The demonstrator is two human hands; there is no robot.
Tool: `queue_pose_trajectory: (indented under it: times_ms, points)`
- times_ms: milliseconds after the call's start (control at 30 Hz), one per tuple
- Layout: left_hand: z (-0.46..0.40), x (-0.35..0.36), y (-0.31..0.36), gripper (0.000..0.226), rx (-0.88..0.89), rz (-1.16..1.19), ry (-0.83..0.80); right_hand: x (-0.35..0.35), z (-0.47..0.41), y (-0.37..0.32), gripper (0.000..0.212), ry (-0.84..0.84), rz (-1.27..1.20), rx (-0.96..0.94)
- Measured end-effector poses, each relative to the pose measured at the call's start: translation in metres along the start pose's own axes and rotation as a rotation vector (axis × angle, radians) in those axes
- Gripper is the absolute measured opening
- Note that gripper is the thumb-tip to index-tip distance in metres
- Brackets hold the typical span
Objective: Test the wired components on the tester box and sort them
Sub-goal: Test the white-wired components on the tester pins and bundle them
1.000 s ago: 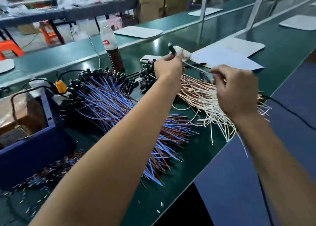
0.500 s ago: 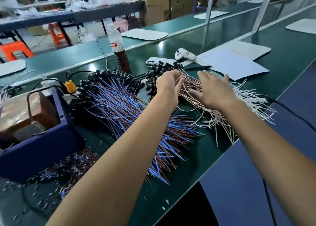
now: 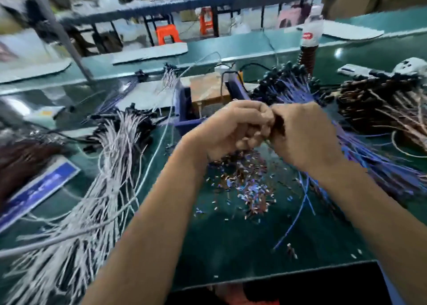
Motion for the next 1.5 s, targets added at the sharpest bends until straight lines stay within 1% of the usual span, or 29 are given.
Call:
queue_pose_trajectory:
  times_ms: [67, 133, 200, 267, 333, 433, 500, 567, 633, 733, 800, 867, 967, 1067, 1133, 1200, 1267, 1300, 1367, 1400, 1433, 1500]
  points:
    - [0.043, -0.047, -0.004, 0.006, -0.073, -0.151, 0.007, 0.034, 0.001, -0.044, 0.009, -0.171, -0.073, -0.078]
    - [0.078, -0.087, -0.01, 0.003, -0.167, -0.31, 0.069, 0.066, 0.005, -0.084, 0.006, -0.305, -0.115, -0.136]
    - [0.104, -0.119, -0.017, 0.007, -0.256, -0.473, 0.178, 0.094, 0.008, -0.119, 0.011, -0.417, -0.138, -0.164]
    - [0.121, -0.145, -0.019, 0.014, -0.308, -0.629, 0.342, 0.118, 0.008, -0.147, 0.018, -0.487, -0.173, -0.169]
    - [0.128, -0.168, -0.015, 0.014, -0.305, -0.749, 0.574, 0.137, 0.004, -0.165, 0.02, -0.481, -0.21, -0.111]
    - [0.132, -0.197, -0.001, 0.019, -0.221, -0.875, 0.909, 0.163, -0.008, -0.185, 0.019, -0.358, -0.304, 0.065]
    - [0.131, -0.211, 0.011, 0.023, -0.152, -0.872, 1.039, 0.178, -0.02, -0.194, 0.02, -0.259, -0.328, 0.138]
    - [0.127, -0.223, 0.021, 0.021, -0.1, -0.833, 1.13, 0.191, -0.032, -0.204, 0.025, -0.186, -0.333, 0.142]
    - [0.122, -0.235, 0.028, 0.019, -0.093, -0.789, 1.195, 0.204, -0.044, -0.214, 0.032, -0.17, -0.338, 0.159]
    - [0.115, -0.248, 0.025, 0.019, -0.167, -0.646, 1.179, 0.228, -0.057, -0.222, 0.041, -0.262, -0.356, 0.242]
    - [0.115, -0.254, 0.017, 0.021, -0.214, -0.574, 1.156, 0.239, -0.063, -0.222, 0.038, -0.319, -0.398, 0.341]
    - [0.115, -0.259, 0.012, 0.02, -0.227, -0.555, 1.15, 0.241, -0.067, -0.218, 0.034, -0.344, -0.435, 0.413]
    - [0.114, -0.265, 0.009, 0.019, -0.212, -0.549, 1.17, 0.23, -0.071, -0.21, 0.032, -0.29, -0.497, 0.492]
    - [0.115, -0.272, 0.012, 0.014, -0.193, -0.481, 1.202, 0.214, -0.071, -0.204, 0.033, -0.283, -0.593, 0.54]
    - [0.114, -0.278, 0.016, 0.011, -0.187, -0.502, 1.251, 0.201, -0.071, -0.203, 0.032, -0.249, -0.635, 0.535]
    - [0.112, -0.277, 0.016, 0.019, -0.204, -0.497, 1.263, 0.186, -0.071, -0.202, 0.032, -0.18, -0.629, 0.508]
    - [0.106, -0.266, 0.012, 0.028, -0.268, -0.419, 1.182, 0.173, -0.069, -0.201, 0.033, -0.136, -0.612, 0.476]
    - [0.102, -0.257, 0.009, 0.034, -0.32, -0.401, 1.117, 0.167, -0.066, -0.201, 0.034, -0.149, -0.609, 0.461]
    - [0.095, -0.238, 0.002, 0.049, -0.387, -0.4, 1.007, 0.158, -0.057, -0.201, 0.035, -0.231, -0.618, 0.423]
    - [0.091, -0.23, -0.001, 0.049, -0.38, -0.39, 0.977, 0.153, -0.051, -0.2, 0.034, -0.277, -0.636, 0.404]
    - [0.087, -0.223, -0.003, 0.045, -0.358, -0.374, 0.964, 0.148, -0.045, -0.198, 0.033, -0.32, -0.672, 0.395]
    - [0.082, -0.211, -0.006, 0.028, -0.314, -0.33, 0.952, 0.136, -0.034, -0.19, 0.028, -0.403, -0.778, 0.414]
Point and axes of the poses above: each hand's wrist, its own z-axis away from the middle knuckle, its own x-axis out of the palm, y = z × x, the point moved 3 cm from there along -z, towards the middle knuckle, and after that the axes turned 10 degrees about y, right-handed, at the moved point
